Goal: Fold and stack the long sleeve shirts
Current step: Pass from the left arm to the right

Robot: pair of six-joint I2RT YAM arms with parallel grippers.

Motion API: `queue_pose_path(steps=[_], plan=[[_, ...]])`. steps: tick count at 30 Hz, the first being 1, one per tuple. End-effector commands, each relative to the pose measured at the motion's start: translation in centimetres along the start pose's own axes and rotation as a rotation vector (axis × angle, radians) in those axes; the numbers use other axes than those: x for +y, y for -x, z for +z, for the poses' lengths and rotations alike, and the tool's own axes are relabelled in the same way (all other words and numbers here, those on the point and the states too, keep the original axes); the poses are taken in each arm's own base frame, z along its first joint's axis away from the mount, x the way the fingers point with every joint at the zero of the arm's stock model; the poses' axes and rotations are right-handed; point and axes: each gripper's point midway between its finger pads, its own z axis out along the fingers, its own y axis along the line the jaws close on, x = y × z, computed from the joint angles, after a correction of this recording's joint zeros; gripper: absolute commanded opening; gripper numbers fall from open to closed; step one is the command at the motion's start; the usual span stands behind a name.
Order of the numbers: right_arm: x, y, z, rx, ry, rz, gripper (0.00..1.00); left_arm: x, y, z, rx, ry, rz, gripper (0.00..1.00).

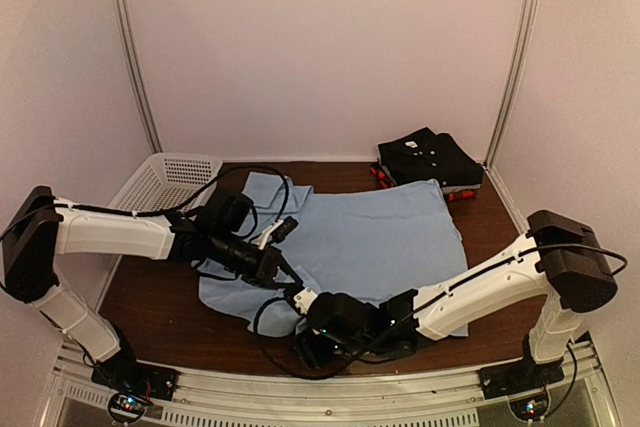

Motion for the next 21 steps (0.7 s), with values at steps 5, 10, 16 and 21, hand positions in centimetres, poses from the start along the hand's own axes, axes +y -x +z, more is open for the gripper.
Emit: queue_pose_path(steps=[5,10,16,21], plan=[[-2.9,-1.1,0.7,0.034,-0.21,0.005,0.51,-1.5,1.3,-1.0,-0.044,-0.044,0.033,0.0],[-2.6,-0.9,0.2,0.017,-0.202,0.003,0.28,-1.2,1.3,-1.2,-0.045,-0.037,0.034,0.0],[-1.3,-0.4,-1.6,-0.001,-0.109,-0.003,0.0,-0.3,1.3,-1.3,-0.046,-0.001,0.046,0.0],[2.0,0.3,-5.1,0.021,0.073,-0.022,0.0,1.0,1.2,-1.3,-0.027,0.079,0.118,0.0]])
